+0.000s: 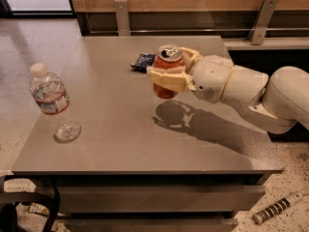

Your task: Move coke can near water bottle

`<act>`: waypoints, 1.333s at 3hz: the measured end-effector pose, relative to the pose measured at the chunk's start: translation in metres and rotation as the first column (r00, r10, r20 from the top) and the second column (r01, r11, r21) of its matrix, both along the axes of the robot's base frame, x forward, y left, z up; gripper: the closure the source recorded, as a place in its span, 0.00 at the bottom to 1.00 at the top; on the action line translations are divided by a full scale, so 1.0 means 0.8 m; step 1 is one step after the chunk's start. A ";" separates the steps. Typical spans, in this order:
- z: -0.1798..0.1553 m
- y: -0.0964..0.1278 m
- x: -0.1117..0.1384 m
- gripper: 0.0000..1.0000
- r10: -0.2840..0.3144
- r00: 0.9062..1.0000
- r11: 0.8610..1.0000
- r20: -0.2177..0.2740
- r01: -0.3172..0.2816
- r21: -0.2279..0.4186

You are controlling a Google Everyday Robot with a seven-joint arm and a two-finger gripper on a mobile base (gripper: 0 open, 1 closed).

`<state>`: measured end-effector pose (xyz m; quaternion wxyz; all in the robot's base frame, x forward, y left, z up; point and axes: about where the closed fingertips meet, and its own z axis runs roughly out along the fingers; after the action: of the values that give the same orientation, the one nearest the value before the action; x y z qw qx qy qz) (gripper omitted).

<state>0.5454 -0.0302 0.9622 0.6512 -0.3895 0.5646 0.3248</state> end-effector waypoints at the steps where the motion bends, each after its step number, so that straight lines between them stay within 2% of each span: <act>1: -0.010 0.029 -0.023 1.00 0.067 0.998 0.998 -0.015 -0.067 0.011; 2: -0.021 0.070 -0.046 1.00 0.155 0.987 0.988 -0.043 -0.155 -0.001; 3: -0.031 0.103 -0.057 1.00 0.234 0.971 0.972 -0.057 -0.234 -0.008; 4: -0.031 0.103 -0.057 1.00 0.234 0.971 0.972 -0.057 -0.234 -0.008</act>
Offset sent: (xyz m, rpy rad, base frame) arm -0.0591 0.0923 -0.0299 -0.0259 0.0841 0.2575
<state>0.4996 0.0524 0.9374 0.5893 -0.4490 0.5352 0.4058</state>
